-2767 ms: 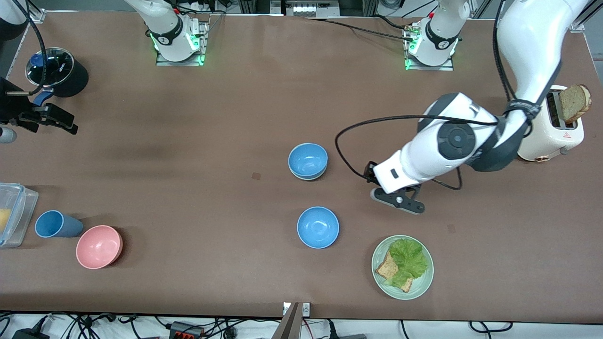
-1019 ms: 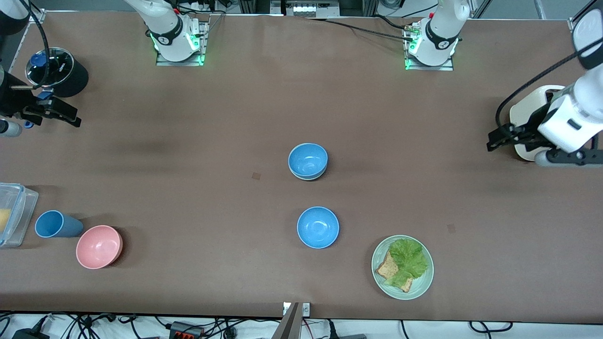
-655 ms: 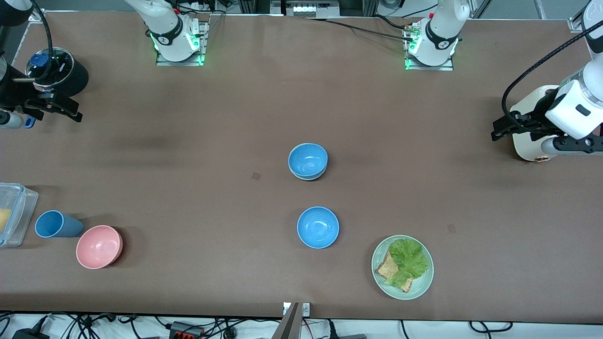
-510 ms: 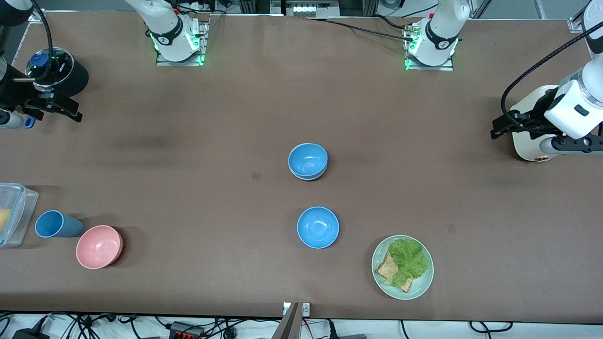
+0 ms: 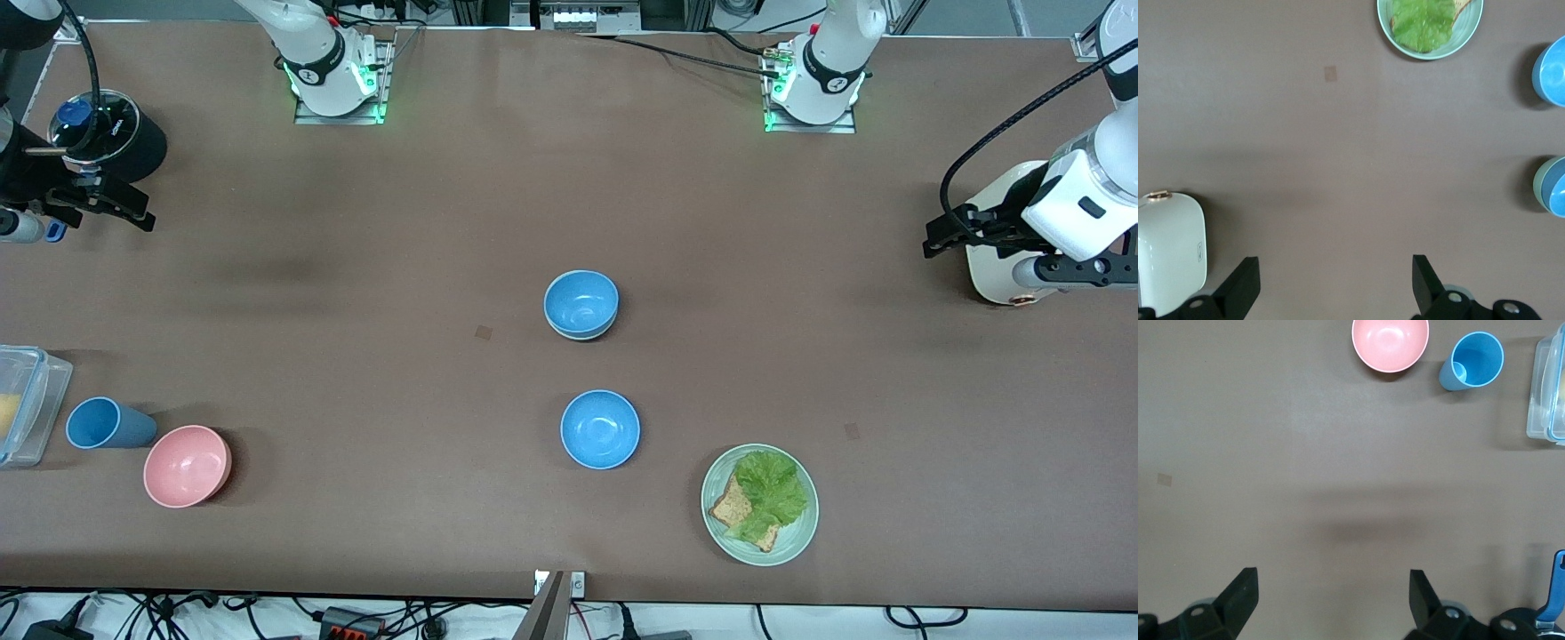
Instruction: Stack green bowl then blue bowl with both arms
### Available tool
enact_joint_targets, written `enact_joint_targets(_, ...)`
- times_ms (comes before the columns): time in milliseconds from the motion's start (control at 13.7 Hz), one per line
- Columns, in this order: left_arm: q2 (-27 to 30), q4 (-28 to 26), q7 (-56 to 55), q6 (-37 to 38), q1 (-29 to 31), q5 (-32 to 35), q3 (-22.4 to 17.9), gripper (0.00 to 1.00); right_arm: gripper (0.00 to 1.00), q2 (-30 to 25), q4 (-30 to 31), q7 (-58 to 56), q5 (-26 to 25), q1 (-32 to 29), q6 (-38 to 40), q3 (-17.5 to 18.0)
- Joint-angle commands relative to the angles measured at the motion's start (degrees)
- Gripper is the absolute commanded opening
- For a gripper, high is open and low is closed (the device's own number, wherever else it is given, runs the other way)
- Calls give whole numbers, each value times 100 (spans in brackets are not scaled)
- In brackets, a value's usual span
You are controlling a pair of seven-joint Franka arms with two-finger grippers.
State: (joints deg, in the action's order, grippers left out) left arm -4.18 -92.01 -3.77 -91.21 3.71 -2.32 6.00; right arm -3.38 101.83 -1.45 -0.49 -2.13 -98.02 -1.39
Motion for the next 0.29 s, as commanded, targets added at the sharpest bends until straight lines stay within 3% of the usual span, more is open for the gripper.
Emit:
enact_joint_targets(0,-39,131,26,192,-11,-49,-38,100,100,-119,136,-30,-74,-24,-68,25)
enact_joint_targets(218,-39,140,26,192,-20,-49,-20,100,100,-102,118,-31,-74,-24,-76,25)
